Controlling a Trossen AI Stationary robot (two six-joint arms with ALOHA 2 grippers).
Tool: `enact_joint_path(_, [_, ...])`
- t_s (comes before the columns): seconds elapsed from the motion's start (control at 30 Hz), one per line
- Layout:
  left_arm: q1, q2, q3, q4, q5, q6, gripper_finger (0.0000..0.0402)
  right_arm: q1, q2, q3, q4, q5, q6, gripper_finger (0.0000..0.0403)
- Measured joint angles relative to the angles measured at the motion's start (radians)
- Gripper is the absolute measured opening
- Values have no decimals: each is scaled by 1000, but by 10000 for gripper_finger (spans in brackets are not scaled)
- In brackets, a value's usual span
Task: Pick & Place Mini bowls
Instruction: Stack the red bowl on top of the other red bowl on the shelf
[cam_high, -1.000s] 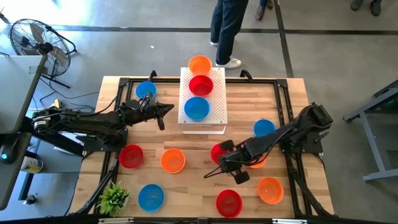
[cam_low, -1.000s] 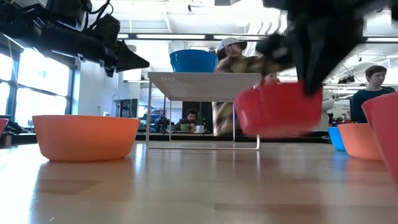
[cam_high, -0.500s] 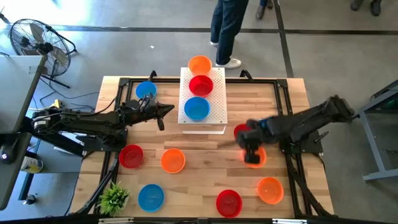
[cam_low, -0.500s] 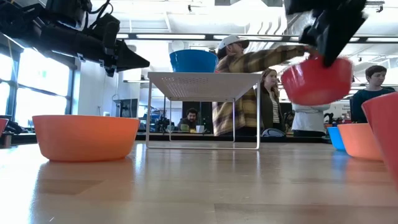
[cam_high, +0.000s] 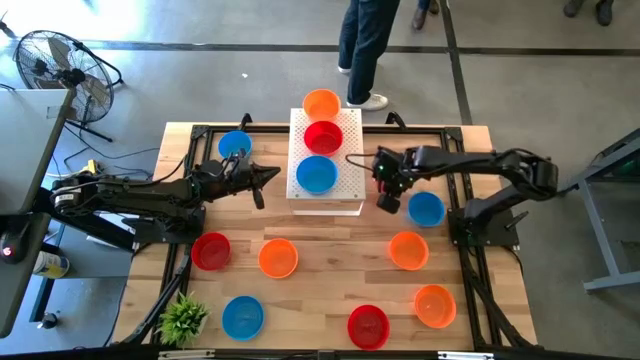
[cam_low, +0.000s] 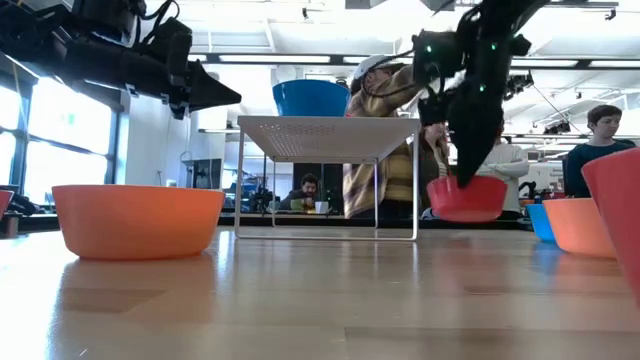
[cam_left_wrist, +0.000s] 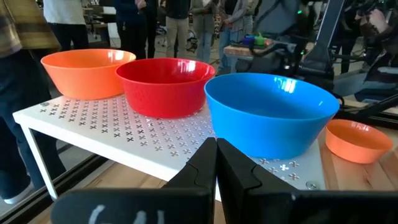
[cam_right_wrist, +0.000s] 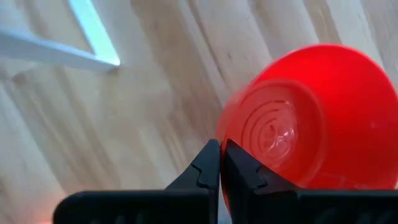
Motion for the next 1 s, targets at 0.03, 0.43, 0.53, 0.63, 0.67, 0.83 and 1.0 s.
enact_joint_path(0.03, [0, 0, 0, 0, 0, 0, 2, -16, 0, -14, 18, -2, -3, 4])
enact_joint_path(0.43, [0, 0, 0, -1, 0, 3, 2, -89, 1, -102, 161, -23, -31, 25])
enact_joint_path(0.53, [0, 0, 0, -2, 0, 3, 2, -89, 1, -98, 160, -23, -28, 48])
enact_joint_path(0.63, [0, 0, 0, -2, 1, 3, 2, -91, 1, -53, 98, 3, -13, 84])
enact_joint_path(0.67, [0, 0, 0, -2, 1, 3, 2, -98, 1, -33, 70, 31, -13, 96])
enact_joint_path(0.83, [0, 0, 0, -4, 1, 1, 2, -236, 0, 35, -1, 117, -90, 144])
enact_joint_path(1.0, [0, 0, 0, -6, 5, 0, 2, -430, 8, 35, 20, 12, -249, 162])
